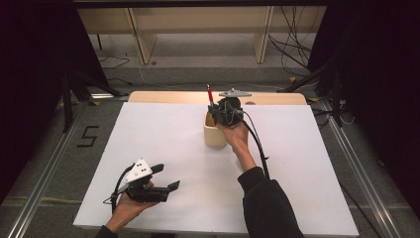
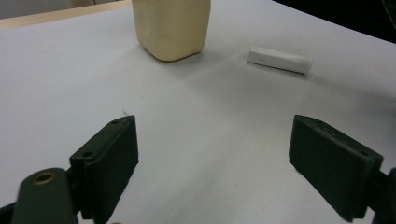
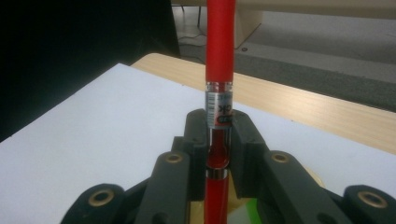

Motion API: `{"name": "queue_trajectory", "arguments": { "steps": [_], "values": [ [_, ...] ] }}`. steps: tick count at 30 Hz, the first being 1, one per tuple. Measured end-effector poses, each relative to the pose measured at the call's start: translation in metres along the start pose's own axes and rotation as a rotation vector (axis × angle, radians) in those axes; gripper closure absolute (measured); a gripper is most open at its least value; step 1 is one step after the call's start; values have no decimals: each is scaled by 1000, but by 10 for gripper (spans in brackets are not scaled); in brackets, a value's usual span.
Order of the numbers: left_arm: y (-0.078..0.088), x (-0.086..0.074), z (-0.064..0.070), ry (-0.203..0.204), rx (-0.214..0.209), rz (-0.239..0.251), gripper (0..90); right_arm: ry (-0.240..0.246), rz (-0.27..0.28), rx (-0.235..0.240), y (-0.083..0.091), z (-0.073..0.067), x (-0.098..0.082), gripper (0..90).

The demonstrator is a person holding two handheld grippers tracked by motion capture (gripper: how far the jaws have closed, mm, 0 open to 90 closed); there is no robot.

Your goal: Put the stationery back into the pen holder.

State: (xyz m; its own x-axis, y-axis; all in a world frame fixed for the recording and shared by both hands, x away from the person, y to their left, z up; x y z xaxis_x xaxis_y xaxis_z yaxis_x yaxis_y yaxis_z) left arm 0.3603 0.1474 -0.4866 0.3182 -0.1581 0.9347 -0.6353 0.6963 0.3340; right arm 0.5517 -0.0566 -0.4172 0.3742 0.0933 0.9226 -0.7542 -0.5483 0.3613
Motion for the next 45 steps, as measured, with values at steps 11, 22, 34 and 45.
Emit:
{"name": "queue_trajectory", "arguments": {
  "steps": [11,22,34,45],
  "values": [
    [-1,-1,1,-2,-3,-4,154,-8,-32,8,-3,-3,-6,576],
    [-2,-3,0,1,-1,-10,154,16,-31,27,24,-3,2,329],
    [-3,-4,-1,-1,1,-15,154,60,-68,40,75,10,-9,266],
    [-3,-4,-1,-1,3,-15,154,86,-159,17,101,16,-54,256]
  ]
}}
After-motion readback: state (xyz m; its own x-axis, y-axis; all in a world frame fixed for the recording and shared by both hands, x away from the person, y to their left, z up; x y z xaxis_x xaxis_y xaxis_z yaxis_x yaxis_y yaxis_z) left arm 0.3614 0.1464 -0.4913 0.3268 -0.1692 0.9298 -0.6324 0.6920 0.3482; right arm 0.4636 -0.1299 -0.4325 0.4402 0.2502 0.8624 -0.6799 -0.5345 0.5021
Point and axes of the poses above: each handheld gripper's, and its own axes: y roughly backward along the jaws, x roughly out of its top, z roughly to its right, the point moved 6 cm from there along -y, roughly forward along the jaws, and after that the axes turned 7 degrees about z, right-handed, at the moved point
